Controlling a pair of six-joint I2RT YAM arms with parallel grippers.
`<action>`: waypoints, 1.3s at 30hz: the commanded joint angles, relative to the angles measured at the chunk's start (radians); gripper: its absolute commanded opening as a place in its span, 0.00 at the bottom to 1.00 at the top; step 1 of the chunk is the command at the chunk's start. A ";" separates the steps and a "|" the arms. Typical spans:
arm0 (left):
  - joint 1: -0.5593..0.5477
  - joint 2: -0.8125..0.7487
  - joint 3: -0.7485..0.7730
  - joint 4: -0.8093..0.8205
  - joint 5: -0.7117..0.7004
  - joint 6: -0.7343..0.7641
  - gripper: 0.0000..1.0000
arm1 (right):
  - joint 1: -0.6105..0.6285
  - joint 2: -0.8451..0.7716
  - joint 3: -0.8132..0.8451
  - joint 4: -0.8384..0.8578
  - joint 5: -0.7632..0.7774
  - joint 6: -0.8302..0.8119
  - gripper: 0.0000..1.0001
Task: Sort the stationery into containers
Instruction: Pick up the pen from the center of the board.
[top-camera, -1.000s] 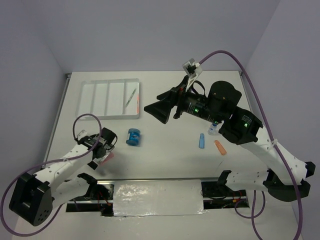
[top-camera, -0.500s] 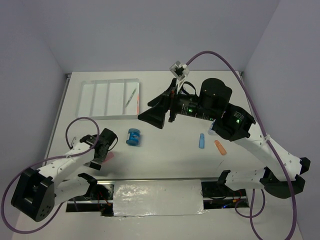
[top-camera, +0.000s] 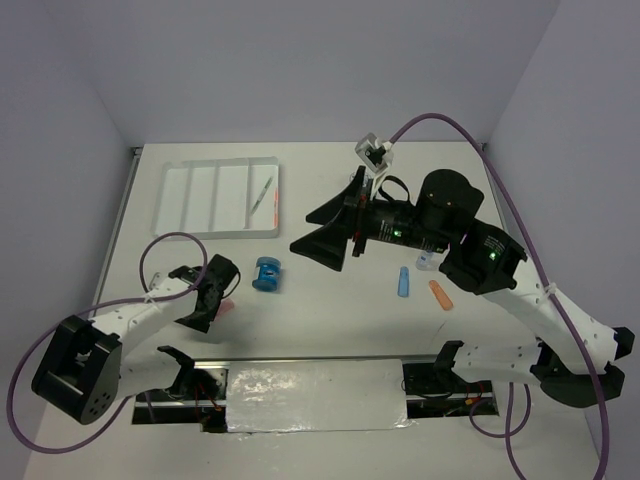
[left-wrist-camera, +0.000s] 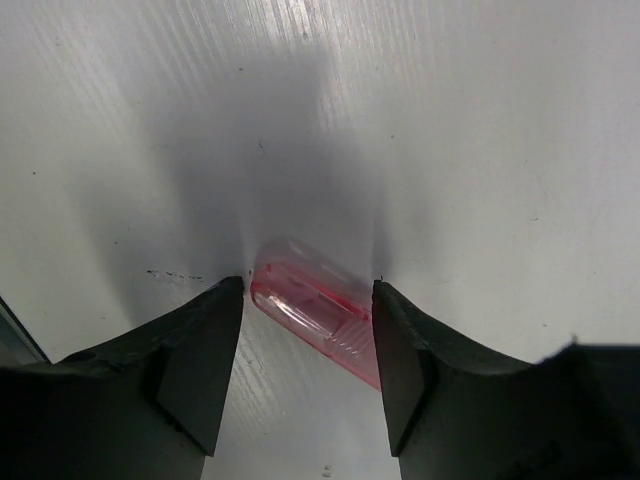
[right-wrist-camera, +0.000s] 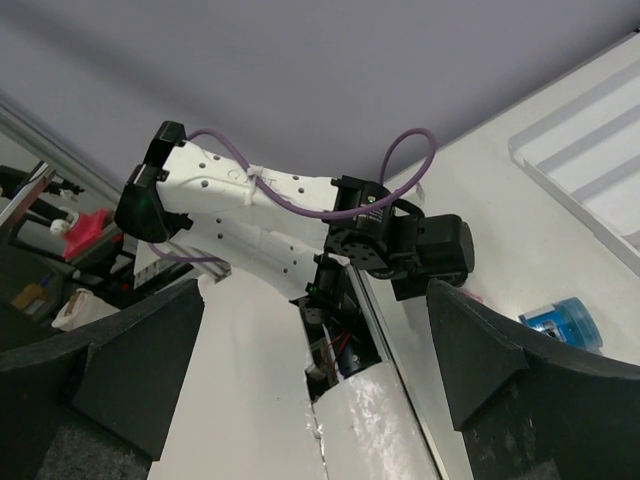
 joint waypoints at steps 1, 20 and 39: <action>0.004 0.037 -0.040 0.076 0.057 -0.012 0.65 | -0.003 -0.029 -0.019 0.024 0.011 -0.020 1.00; 0.002 -0.008 -0.057 0.120 0.155 0.070 0.84 | -0.111 -0.102 -0.131 0.033 0.016 0.011 1.00; -0.033 0.087 -0.045 0.109 0.202 0.038 0.82 | -0.134 -0.126 -0.179 0.049 0.013 0.014 1.00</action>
